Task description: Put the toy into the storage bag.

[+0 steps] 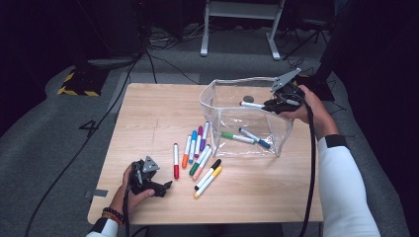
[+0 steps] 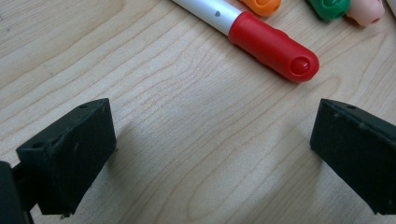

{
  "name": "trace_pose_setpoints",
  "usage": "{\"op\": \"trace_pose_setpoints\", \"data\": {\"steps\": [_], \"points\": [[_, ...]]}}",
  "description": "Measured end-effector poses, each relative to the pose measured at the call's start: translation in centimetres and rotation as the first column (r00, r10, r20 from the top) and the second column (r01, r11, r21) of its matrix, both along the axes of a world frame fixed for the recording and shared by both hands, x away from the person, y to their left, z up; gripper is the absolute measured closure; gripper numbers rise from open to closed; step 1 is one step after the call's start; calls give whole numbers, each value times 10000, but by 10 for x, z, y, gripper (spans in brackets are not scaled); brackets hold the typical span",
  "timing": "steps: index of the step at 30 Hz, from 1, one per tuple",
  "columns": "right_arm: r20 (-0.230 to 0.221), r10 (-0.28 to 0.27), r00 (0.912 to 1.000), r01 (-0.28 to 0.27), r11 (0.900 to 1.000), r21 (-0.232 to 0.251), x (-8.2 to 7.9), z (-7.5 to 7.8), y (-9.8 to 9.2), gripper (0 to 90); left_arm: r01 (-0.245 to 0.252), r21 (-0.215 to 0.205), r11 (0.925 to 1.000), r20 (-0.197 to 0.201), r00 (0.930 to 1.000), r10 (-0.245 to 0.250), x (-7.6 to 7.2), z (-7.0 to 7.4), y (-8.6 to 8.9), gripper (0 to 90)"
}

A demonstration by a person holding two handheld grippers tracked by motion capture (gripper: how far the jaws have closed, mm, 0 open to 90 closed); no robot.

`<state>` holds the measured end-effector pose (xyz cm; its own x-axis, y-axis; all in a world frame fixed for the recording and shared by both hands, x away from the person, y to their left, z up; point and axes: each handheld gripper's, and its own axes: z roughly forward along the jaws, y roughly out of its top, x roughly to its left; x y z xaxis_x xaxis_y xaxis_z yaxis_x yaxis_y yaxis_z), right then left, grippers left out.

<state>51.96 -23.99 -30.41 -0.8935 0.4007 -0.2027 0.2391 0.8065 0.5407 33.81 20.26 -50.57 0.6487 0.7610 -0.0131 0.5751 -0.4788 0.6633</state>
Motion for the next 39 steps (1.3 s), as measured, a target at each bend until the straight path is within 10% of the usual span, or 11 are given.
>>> {"op": "trace_pose_setpoints", "data": {"steps": [11,18,28,39], "points": [[-936,377,9949,-404,9988,-270,0,-6,1,746,1,-1,10000,1,10000,-1,0,0,0,5],[-548,29,9985,-45,9996,-283,1,-6,2,652,10,-1,10000,-10,10000,-10,0,0,0,5],[399,-342,9986,244,9739,2256,-27,20,-18,509,39,32,10000,15,10000,-39,0,0,0,5],[1297,-667,9893,170,9360,3515,-84,31,-43,459,39,32,10000,15,10000,-39,0,0,0,5]]}}
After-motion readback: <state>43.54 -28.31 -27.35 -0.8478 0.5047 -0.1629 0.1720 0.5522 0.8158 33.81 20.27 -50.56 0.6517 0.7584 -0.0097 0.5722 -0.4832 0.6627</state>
